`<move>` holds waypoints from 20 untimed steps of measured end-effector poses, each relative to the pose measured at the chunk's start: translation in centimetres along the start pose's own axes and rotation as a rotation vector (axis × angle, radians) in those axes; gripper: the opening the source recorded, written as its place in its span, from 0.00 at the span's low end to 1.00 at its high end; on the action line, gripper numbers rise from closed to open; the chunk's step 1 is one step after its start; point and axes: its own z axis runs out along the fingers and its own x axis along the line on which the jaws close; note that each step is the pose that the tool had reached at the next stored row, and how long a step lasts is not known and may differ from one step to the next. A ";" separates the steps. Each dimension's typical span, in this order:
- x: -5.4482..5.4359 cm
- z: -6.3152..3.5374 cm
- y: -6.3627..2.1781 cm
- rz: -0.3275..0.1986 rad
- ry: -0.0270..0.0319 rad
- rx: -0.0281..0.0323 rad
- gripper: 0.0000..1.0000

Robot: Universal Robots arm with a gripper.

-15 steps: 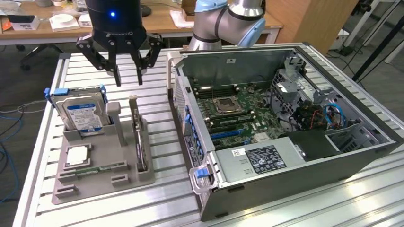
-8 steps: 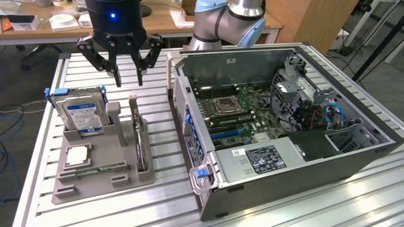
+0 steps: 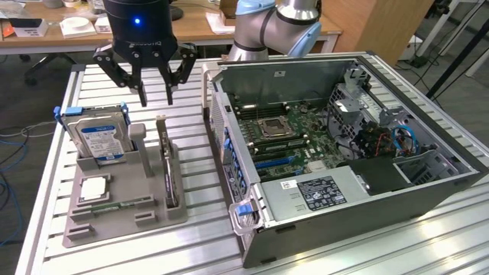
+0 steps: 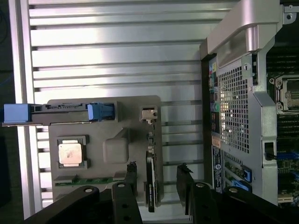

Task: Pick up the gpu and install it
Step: 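Pick up the gpu and move the gpu toward the slot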

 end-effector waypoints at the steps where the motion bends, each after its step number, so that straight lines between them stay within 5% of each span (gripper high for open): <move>1: 0.0 0.03 0.00 0.000 0.0000 0.0000 0.47; 20: 0.0 0.63 -0.04 0.000 -0.0001 -0.0001 0.47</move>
